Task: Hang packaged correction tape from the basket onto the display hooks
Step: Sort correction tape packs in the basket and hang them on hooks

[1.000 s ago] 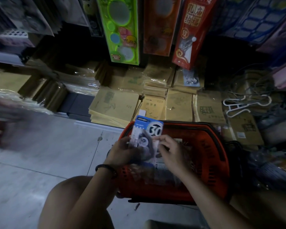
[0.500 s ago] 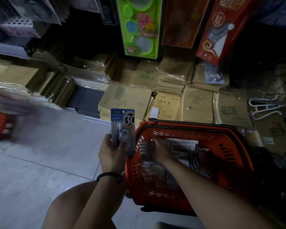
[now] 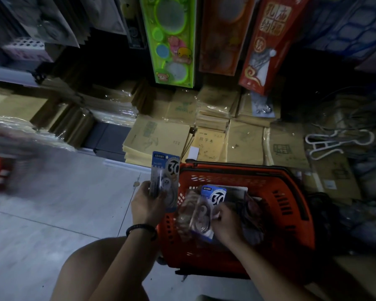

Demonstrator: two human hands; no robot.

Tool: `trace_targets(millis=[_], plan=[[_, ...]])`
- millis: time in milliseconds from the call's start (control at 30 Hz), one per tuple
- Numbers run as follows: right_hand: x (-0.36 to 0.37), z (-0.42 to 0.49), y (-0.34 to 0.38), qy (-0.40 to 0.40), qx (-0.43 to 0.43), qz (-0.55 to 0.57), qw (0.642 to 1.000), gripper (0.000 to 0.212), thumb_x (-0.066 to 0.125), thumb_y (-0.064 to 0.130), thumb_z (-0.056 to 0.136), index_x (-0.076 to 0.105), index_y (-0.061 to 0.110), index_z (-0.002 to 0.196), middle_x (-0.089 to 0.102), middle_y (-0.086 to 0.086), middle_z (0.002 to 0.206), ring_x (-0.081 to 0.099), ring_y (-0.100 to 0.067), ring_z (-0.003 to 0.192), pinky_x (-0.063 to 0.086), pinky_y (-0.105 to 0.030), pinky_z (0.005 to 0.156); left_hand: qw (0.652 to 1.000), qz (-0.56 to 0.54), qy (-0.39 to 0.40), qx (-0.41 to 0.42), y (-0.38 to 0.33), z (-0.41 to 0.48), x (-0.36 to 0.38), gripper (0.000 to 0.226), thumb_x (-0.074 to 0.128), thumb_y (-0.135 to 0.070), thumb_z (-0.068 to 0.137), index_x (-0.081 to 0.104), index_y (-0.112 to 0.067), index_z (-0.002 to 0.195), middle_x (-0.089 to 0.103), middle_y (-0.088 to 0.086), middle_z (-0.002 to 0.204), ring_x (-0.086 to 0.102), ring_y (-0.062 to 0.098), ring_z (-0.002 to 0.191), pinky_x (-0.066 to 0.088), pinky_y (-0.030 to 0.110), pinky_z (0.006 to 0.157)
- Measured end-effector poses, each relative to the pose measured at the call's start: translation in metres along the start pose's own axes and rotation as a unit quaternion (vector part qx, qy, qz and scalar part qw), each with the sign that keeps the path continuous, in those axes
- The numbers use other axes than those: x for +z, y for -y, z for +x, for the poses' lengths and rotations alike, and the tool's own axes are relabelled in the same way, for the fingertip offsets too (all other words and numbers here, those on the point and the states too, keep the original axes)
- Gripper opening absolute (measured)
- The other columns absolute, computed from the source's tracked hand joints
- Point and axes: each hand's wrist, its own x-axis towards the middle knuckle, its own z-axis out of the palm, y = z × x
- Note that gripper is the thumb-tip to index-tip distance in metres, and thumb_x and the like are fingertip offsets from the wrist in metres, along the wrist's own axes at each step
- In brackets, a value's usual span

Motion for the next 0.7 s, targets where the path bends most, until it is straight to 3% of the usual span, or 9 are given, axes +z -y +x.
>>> trace_targets(millis=[100, 200, 300, 400, 533, 700], plan=[[-0.018, -0.026, -0.003, -0.029, -0.07, 0.075, 0.994, 0.035, 0.057, -0.008, 0.079, 0.059, 0.026, 0.088, 0.065, 0.01, 0.087, 0.062, -0.009, 0.082, 0.045, -0.026, 0.071, 1.0, 0.01, 0.025, -0.006, -0.001, -0.011, 0.001, 0.017, 0.07, -0.028, 0.099, 0.056, -0.029, 0.09, 0.06, -0.012, 0.086, 0.058, 0.009, 0.077, 0.042, 0.025, 0.063], [-0.043, -0.046, 0.007, -0.046, -0.126, 0.137, 0.981, 0.041, 0.053, -0.009, 0.086, 0.062, 0.027, 0.105, 0.065, 0.015, 0.095, 0.059, 0.002, 0.088, 0.045, -0.028, 0.079, 0.997, -0.029, 0.069, -0.018, -0.009, -0.028, 0.003, 0.017, 0.073, -0.034, 0.093, 0.057, -0.029, 0.09, 0.064, -0.007, 0.091, 0.065, 0.021, 0.088, 0.054, 0.039, 0.075], [-0.073, -0.064, 0.022, -0.077, -0.174, 0.175, 0.966, 0.045, 0.052, -0.013, 0.092, 0.063, 0.026, 0.112, 0.07, 0.013, 0.114, 0.064, -0.002, 0.114, 0.047, -0.028, 0.096, 0.993, -0.056, 0.105, 0.012, -0.015, -0.043, 0.007, 0.03, 0.076, -0.05, 0.083, 0.064, -0.03, 0.102, 0.075, -0.007, 0.1, 0.073, 0.019, 0.095, 0.06, 0.046, 0.082], [-0.1, -0.08, 0.037, -0.107, -0.212, 0.185, 0.954, 0.045, 0.053, -0.011, 0.093, 0.063, 0.027, 0.115, 0.069, 0.013, 0.121, 0.064, -0.008, 0.119, 0.048, -0.03, 0.1, 0.979, -0.116, 0.161, 0.053, -0.033, -0.065, 0.011, 0.03, 0.077, -0.029, 0.096, 0.065, -0.034, 0.123, 0.077, -0.005, 0.117, 0.075, 0.014, 0.105, 0.06, 0.034, 0.084], [-0.129, -0.106, 0.058, -0.125, -0.232, 0.227, 0.938, 0.045, 0.051, -0.012, 0.094, 0.066, 0.025, 0.115, 0.072, 0.014, 0.12, 0.064, -0.007, 0.12, 0.05, -0.031, 0.102, 0.948, -0.222, 0.225, 0.049, -0.061, -0.099, 0.006, 0.033, 0.069, -0.015, 0.101, 0.065, -0.024, 0.133, 0.078, 0.006, 0.125, 0.075, 0.028, 0.115, 0.062, 0.051, 0.095], [-0.166, -0.141, 0.088, -0.136, -0.275, 0.21, 0.929, 0.04, 0.051, -0.001, 0.103, 0.067, 0.032, 0.118, 0.069, 0.026, 0.122, 0.059, 0.007, 0.124, 0.048, -0.024, 0.106, 0.92, -0.28, 0.267, 0.067, -0.099, -0.133, -0.001, 0.041, 0.067, -0.009, 0.099, 0.06, -0.017, 0.138, 0.073, 0.015, 0.133, 0.072, 0.039, 0.12, 0.057, 0.066, 0.099]])
